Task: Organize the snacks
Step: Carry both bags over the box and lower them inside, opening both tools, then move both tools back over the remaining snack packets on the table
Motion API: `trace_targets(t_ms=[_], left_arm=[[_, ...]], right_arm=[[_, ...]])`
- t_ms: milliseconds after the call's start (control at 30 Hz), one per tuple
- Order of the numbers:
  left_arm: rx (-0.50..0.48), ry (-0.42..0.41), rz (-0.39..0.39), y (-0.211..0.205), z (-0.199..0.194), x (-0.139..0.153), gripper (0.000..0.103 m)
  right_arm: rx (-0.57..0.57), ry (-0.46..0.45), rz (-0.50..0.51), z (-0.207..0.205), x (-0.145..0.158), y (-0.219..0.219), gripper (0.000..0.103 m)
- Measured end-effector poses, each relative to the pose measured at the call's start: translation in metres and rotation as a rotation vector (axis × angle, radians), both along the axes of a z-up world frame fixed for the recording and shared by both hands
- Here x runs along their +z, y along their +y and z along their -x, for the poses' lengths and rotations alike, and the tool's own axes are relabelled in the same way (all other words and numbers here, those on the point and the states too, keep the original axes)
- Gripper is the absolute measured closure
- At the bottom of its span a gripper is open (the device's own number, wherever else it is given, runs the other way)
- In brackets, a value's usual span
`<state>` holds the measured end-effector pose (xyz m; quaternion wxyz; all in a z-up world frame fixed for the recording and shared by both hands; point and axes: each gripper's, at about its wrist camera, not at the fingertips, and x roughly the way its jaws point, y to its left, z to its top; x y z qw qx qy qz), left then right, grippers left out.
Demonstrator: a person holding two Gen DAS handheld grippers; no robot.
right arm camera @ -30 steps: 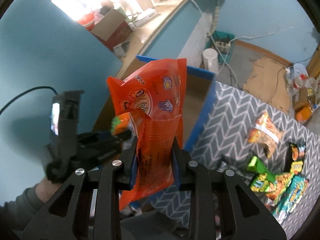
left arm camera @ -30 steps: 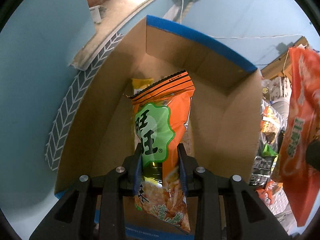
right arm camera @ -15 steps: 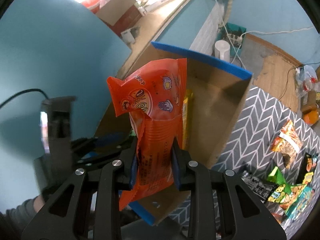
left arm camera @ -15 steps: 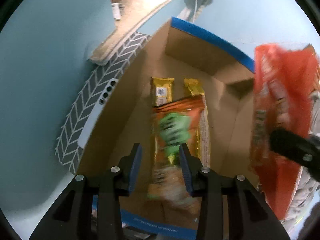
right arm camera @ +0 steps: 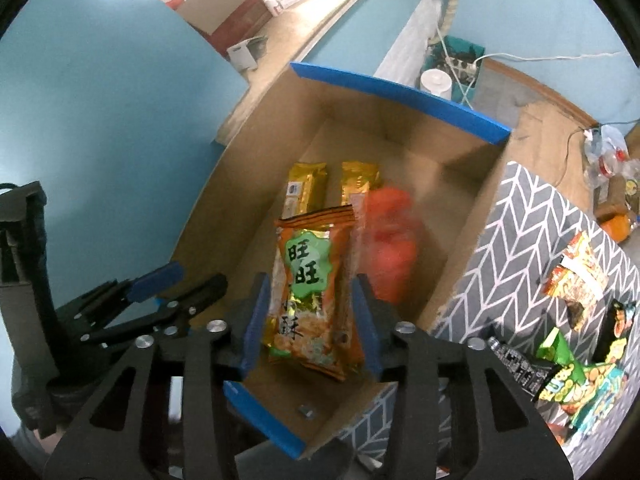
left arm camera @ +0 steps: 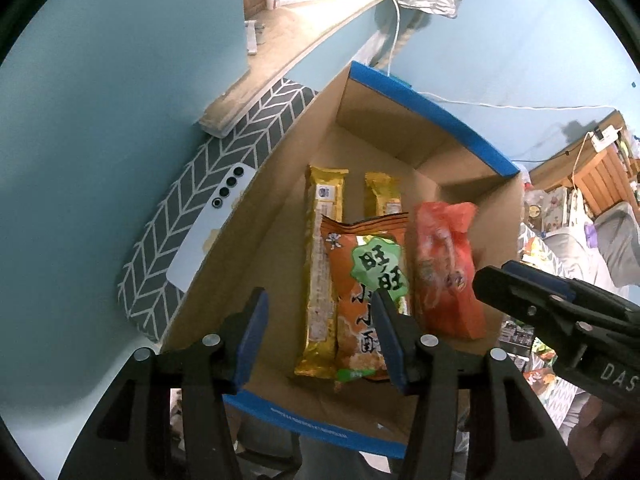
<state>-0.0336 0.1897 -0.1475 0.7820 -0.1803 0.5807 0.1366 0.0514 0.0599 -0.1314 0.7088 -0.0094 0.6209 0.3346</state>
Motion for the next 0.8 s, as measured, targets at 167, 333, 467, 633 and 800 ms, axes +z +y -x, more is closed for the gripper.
trace_targets(t_ms=[167, 333, 467, 633, 800], left_arm=[[-0.004, -0.016, 0.018, -0.01, 0.0, 0.011, 0.049], [-0.046, -0.027, 0.015, -0.031, -0.004, 0.021, 0.048], [-0.103, -0.032, 0.001, -0.052, -0.01, 0.025, 0.045], [-0.182, -0.038, -0.006, -0.083, -0.019, 0.03, 0.043], [-0.272, -0.055, -0.017, -0.115, -0.028, 0.036, 0.038]], right_arm=[[-0.035, -0.017, 0.006, 0.001, 0.009, -0.016, 0.04], [-0.072, -0.035, 0.009, 0.003, 0.02, -0.042, 0.036], [-0.123, -0.046, 0.014, 0.003, 0.027, -0.07, 0.035], [-0.189, -0.046, 0.023, 0.003, 0.033, -0.11, 0.033], [-0.265, -0.048, 0.036, 0.004, 0.037, -0.153, 0.03]])
